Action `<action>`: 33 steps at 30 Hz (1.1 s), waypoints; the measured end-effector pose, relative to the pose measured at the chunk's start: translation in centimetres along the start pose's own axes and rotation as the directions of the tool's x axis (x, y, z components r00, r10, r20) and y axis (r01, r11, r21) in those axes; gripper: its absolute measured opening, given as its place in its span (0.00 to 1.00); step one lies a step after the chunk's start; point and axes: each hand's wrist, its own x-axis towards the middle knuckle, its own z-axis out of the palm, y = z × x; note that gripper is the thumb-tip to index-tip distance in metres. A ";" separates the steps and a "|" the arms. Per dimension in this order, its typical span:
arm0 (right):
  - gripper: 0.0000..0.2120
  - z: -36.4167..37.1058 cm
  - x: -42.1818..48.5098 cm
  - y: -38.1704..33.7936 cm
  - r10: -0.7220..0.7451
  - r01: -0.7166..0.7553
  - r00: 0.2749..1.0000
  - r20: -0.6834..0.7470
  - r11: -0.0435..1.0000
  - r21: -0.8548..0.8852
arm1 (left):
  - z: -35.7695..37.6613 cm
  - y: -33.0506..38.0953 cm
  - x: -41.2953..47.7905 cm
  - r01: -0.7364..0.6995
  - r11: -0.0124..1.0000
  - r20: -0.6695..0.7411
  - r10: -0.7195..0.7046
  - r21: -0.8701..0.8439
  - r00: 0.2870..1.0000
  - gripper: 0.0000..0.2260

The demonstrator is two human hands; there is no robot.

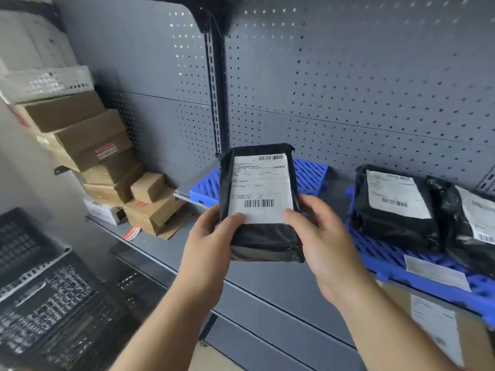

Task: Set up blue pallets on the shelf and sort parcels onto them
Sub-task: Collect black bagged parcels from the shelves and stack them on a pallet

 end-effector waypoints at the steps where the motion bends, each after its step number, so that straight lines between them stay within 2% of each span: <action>1: 0.21 -0.5 -0.1 -0.1 -0.003 0.003 0.999 -0.049 1.000 -0.006 | 0.6 -0.1 0.6 0.002 1.000 0.042 -0.002 0.005 0.999 0.12; 5: 0.19 -3.2 -0.7 -0.4 -0.025 0.021 0.976 -0.216 1.000 -0.021 | 4.0 -0.4 2.3 0.015 1.000 0.175 -0.020 0.027 0.984 0.14; 9: 0.26 -6.7 -1.0 -1.2 -0.049 0.028 0.951 -0.305 0.997 -0.071 | 8.2 -0.5 3.3 0.026 0.999 0.291 -0.039 0.046 0.956 0.15; 13: 0.19 -10.3 -0.9 -2.1 -0.082 0.048 0.931 -0.355 0.994 -0.103 | 12.5 -0.5 3.7 0.000 0.997 0.354 -0.027 0.075 0.935 0.13; 22: 0.15 -16.1 1.2 -2.7 -0.075 0.021 0.926 -0.369 0.989 -0.147 | 19.3 -0.8 5.4 -0.002 0.988 0.366 -0.055 0.154 0.929 0.08; 33: 0.11 -18.0 3.8 -2.1 -0.052 -0.034 0.914 -0.403 0.979 -0.203 | 21.8 -1.6 8.8 0.010 0.967 0.456 -0.129 0.253 0.881 0.10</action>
